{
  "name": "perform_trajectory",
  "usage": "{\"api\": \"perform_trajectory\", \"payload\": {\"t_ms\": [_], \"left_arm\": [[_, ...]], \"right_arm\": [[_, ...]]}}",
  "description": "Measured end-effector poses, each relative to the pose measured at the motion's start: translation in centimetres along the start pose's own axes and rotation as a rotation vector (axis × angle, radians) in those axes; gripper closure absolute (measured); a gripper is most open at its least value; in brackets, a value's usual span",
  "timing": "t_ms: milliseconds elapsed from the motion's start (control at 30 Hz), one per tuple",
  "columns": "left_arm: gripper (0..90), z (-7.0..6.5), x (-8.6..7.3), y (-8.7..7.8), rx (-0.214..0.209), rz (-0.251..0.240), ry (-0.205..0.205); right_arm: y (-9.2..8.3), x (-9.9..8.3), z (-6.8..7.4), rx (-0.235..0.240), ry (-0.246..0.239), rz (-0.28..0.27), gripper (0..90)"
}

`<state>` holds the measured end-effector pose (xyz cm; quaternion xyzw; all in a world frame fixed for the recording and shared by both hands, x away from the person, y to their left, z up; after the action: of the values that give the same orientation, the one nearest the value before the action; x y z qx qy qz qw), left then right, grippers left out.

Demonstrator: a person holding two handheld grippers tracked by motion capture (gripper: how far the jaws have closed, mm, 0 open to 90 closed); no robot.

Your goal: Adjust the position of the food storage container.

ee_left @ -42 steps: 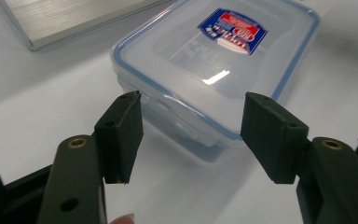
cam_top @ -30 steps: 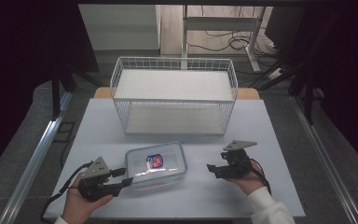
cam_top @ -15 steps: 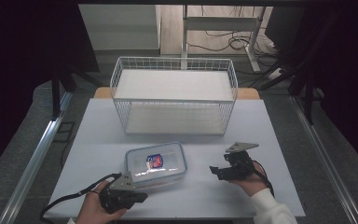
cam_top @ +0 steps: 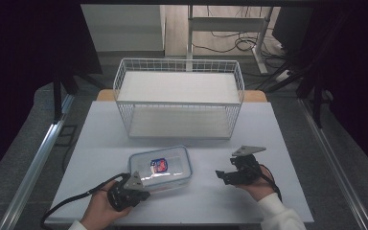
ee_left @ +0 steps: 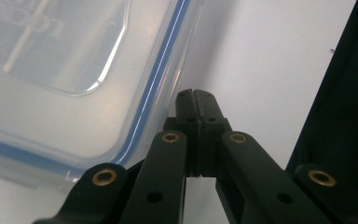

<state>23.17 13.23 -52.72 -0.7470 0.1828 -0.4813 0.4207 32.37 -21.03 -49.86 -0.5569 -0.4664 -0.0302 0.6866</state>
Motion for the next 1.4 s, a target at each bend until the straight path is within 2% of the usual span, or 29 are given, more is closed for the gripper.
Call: {"api": "perform_trajectory", "payload": {"t_ms": [100,133,200,267,367,500,600,733,767,800,867,900,933,967,1033,1067,1100,1133,1167,1233,1267,1300,1400], "left_arm": [[90.0,0.5,0.1,0.0,0.024,0.006,-0.006],[90.0,1.2,0.2,-0.2,0.037,0.000,-0.016],[90.0,1.8,0.4,-0.4,0.033,-0.018,-0.028],[90.0,2.3,0.8,-0.4,0.011,-0.036,-0.034],[89.9,3.0,1.0,-0.2,0.005,-0.029,-0.042],[89.9,3.1,1.1,-0.2,-0.003,-0.040,-0.051],[89.9,2.7,1.2,-0.5,-0.044,-0.070,-0.047],[89.9,1.9,1.0,-1.5,-0.032,-0.095,-0.030],[89.8,1.7,1.0,-2.3,-0.025,-0.131,-0.034],[89.7,1.7,1.0,-2.3,-0.025,-0.131,-0.034],[89.5,1.9,0.9,-3.3,-0.021,-0.180,-0.047],[86.1,2.1,0.8,-4.2,0.006,-0.236,-0.069],[81.9,2.1,0.8,-4.2,0.006,-0.236,-0.069],[81.9,2.2,0.7,-4.7,0.023,-0.271,-0.094],[72.4,2.6,0.4,-5.5,0.048,-0.320,-0.129],[66.6,2.8,0.2,-5.8,0.065,-0.340,-0.153],[49.9,3.3,-0.3,-6.1,0.103,-0.361,-0.197],[43.7,3.3,-0.3,-6.1,0.103,-0.361,-0.197],[43.7,3.5,-0.5,-6.2,0.111,-0.366,-0.222],[36.2,3.9,-0.9,-6.6,0.118,-0.380,-0.255],[29.3,3.9,-1.1,-6.7,0.131,-0.378,-0.265],[29.3,4.0,-1.3,-6.9,0.141,-0.378,-0.273],[23.5,4.5,-2.0,-7.3,0.117,-0.416,-0.331]], "right_arm": [[0.0,0.0,-0.2,-0.009,0.005,-0.001,23.0],[0.0,0.0,-0.3,-0.010,0.009,-0.004,23.0],[0.0,0.0,-0.3,-0.010,0.009,-0.001,23.0],[0.1,0.0,-0.3,-0.013,0.009,-0.002,23.1],[0.1,0.1,-0.3,-0.012,0.009,-0.003,23.0],[0.1,0.1,-0.3,-0.010,0.007,-0.001,23.0],[0.0,0.1,-0.4,-0.013,0.007,-0.006,23.0],[-0.2,0.0,-0.4,-0.011,0.013,-0.007,22.8],[-0.3,0.0,-0.5,-0.007,0.025,-0.013,22.7],[-0.4,0.0,-0.6,-0.003,0.036,-0.016,22.6],[-0.4,0.0,-0.6,0.001,0.041,-0.020,22.0],[-0.6,0.0,-0.5,-0.003,0.056,-0.037,19.4],[-0.6,0.0,-0.5,-0.003,0.056,-0.037,19.4],[-0.6,0.0,-0.5,-0.005,0.057,-0.038,18.9],[-0.6,0.2,-0.3,0.005,0.052,-0.041,18.8],[-0.6,0.4,-0.2,0.009,0.053,-0.049,18.7],[-0.5,0.6,0.0,0.012,0.052,-0.058,18.7],[-0.5,0.6,0.0,0.012,0.052,-0.058,18.7],[-0.5,0.6,0.1,0.017,0.048,-0.057,18.6],[-0.3,0.6,0.3,0.018,0.039,-0.053,18.3],[-0.3,0.7,0.5,0.017,0.038,-0.052,18.2],[-0.3,0.7,0.5,0.017,0.038,-0.052,18.2],[-0.3,1.1,0.5,0.025,0.047,-0.067,17.9]]}}
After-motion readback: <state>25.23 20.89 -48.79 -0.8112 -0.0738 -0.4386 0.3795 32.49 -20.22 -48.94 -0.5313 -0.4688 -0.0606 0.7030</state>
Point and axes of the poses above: each handheld gripper's, and its own axes: y roughly forward along the jaws, x roughly out of its top, z roughly to its left, the point moved 3 cm from there along y, roughly forward along the jaws, and after that the axes turned 9 degrees about -x, right-handed, at the moved point
